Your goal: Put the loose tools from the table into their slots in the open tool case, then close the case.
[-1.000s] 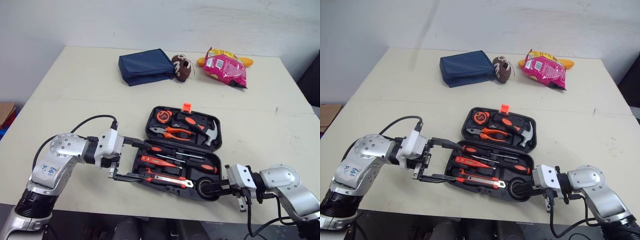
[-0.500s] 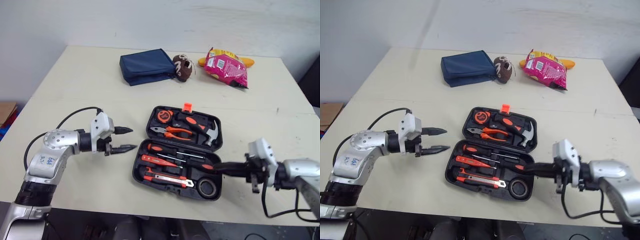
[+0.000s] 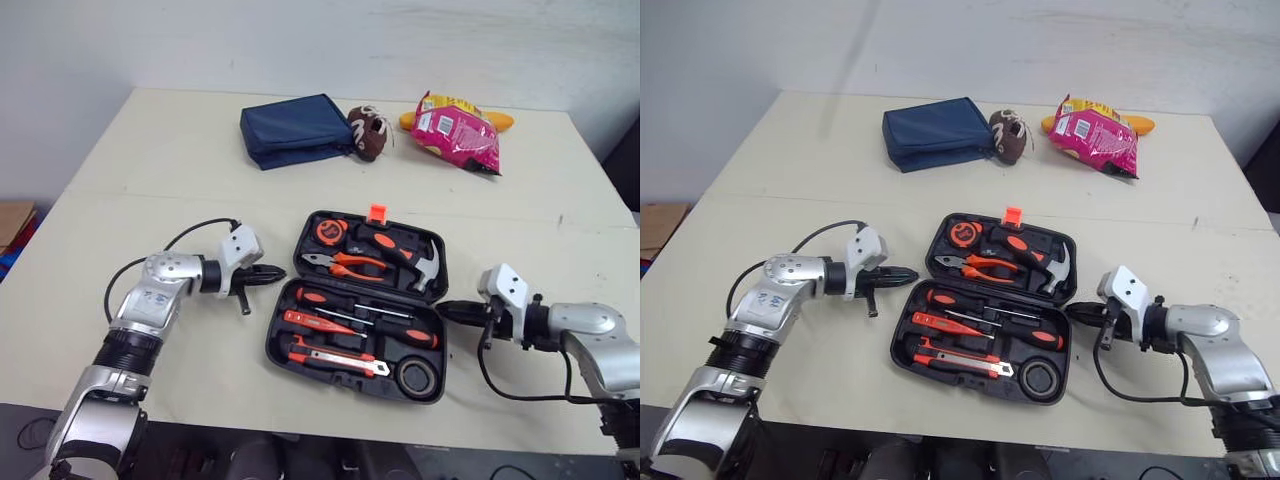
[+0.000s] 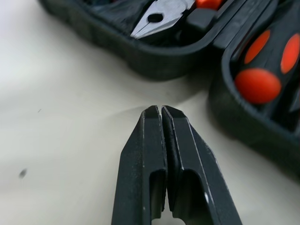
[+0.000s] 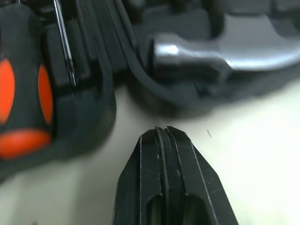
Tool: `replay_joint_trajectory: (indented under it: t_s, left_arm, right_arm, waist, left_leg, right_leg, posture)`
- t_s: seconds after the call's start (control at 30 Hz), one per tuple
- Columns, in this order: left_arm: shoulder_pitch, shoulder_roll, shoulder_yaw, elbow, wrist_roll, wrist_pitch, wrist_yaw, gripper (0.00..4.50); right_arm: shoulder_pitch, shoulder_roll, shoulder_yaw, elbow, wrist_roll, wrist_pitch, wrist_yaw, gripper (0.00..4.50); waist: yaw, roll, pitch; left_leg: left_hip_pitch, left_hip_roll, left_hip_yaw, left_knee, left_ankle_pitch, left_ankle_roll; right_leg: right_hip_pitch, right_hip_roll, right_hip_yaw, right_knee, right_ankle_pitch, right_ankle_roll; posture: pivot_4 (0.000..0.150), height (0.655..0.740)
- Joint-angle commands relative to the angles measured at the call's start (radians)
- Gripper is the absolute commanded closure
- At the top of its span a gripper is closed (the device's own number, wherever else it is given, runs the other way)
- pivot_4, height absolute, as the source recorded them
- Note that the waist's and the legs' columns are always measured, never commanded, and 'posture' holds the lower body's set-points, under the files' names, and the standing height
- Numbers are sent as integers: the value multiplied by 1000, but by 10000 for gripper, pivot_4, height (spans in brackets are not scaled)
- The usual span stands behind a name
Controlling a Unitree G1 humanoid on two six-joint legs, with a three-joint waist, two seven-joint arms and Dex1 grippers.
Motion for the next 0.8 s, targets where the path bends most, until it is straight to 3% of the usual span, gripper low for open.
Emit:
replay_joint_trajectory:
  t_s: [0.03, 0.2, 0.67, 0.77, 0.8]
  left_arm:
    - [-25, -45, -3, 16, 4, -2, 14, 44371]
    - [-7, -73, -2, -6, 20, -6, 34, 44371]
    - [90, 9, 122, -39, 16, 23, 105, 44371]
    - [115, 65, 205, -40, -32, 5, 80, 36259]
    - [126, 86, 223, -53, -47, -8, 56, 31735]
  right_arm:
    - [-30, 31, 24, -3, -27, -10, -14, 45000]
    - [-96, 79, 40, 30, -66, -39, -31, 45000]
    - [-180, 119, 54, 140, -129, -43, -33, 45000]
    - [-147, 36, 6, 96, -108, 63, -20, 35261]
    - [-135, 7, -5, 85, -112, 57, -13, 30676]
  waist:
    - [-4, 0, 0]
    - [-19, 0, 0]
    - [-52, 0, 0]
    - [-49, 1, 1]
    - [-46, 2, 1]
  left_leg:
    - [0, 0, 0, 0, 0, 0]
    - [3, 0, 0, 0, 3, -2]
    - [5, 1, 0, -1, 4, -3]
    - [5, 1, 0, -2, 4, -4]
    - [5, 1, 0, -2, 4, -4]
  right_leg:
    - [0, 0, 0, 0, 0, 0]
    - [1, 0, 0, 4, 1, 0]
    - [1, 1, 0, 8, 1, -1]
    - [1, 1, 1, 8, 1, -1]
    - [0, 0, 0, 8, 1, -1]
  posture:
    - [1500, 7400]
    - [1500, 7400]
    - [1500, 7400]
    - [1500, 7400]
    - [1500, 7400]
